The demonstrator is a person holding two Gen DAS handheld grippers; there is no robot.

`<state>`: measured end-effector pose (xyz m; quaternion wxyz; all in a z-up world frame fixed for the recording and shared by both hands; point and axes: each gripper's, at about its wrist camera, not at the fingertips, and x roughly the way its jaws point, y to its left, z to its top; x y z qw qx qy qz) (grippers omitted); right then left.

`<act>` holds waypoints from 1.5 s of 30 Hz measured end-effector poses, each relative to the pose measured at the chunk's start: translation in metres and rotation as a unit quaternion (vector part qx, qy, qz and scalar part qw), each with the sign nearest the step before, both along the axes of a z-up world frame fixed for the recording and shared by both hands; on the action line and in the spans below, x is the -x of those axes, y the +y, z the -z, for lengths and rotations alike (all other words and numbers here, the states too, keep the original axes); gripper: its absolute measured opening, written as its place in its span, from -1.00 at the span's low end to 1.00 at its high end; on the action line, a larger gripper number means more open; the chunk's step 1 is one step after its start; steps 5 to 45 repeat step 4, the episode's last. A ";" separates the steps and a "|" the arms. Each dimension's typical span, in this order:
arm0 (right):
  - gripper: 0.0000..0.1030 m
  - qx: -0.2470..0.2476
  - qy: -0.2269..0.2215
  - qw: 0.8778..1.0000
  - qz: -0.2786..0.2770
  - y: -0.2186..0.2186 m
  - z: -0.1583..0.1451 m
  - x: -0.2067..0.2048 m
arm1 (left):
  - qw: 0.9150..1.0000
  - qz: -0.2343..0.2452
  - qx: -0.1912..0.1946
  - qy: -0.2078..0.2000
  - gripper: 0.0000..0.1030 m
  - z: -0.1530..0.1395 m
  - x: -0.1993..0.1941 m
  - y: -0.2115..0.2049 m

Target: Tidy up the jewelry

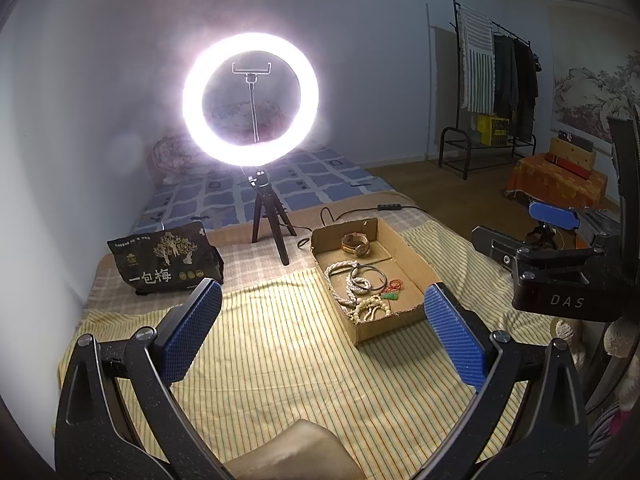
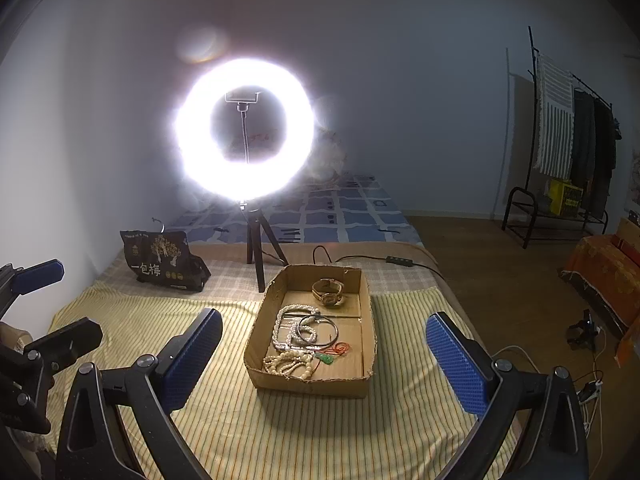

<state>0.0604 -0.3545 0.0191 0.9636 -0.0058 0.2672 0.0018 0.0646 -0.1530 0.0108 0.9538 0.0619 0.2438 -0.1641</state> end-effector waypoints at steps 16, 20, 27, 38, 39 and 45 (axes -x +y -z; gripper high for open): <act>0.99 0.002 0.001 1.000 -0.001 0.001 0.001 -0.001 | 1.000 -0.003 -0.002 -0.004 0.99 -0.001 0.000 -0.001; 0.99 0.002 0.001 1.000 -0.001 0.001 0.001 -0.001 | 1.000 -0.003 -0.002 -0.004 0.99 -0.001 0.000 -0.001; 0.99 0.002 0.001 1.000 -0.001 0.001 0.001 -0.001 | 1.000 -0.003 -0.002 -0.004 0.99 -0.001 0.000 -0.001; 0.99 0.002 0.001 1.000 -0.001 0.001 0.001 -0.001 | 1.000 -0.003 -0.002 -0.004 0.99 -0.001 0.000 -0.001; 0.99 0.002 0.001 1.000 -0.001 0.001 0.001 -0.001 | 1.000 -0.003 -0.002 -0.004 0.99 -0.001 0.000 -0.001; 0.99 0.002 0.001 1.000 -0.001 0.001 0.001 -0.001 | 1.000 -0.003 -0.002 -0.004 0.99 -0.001 0.000 -0.001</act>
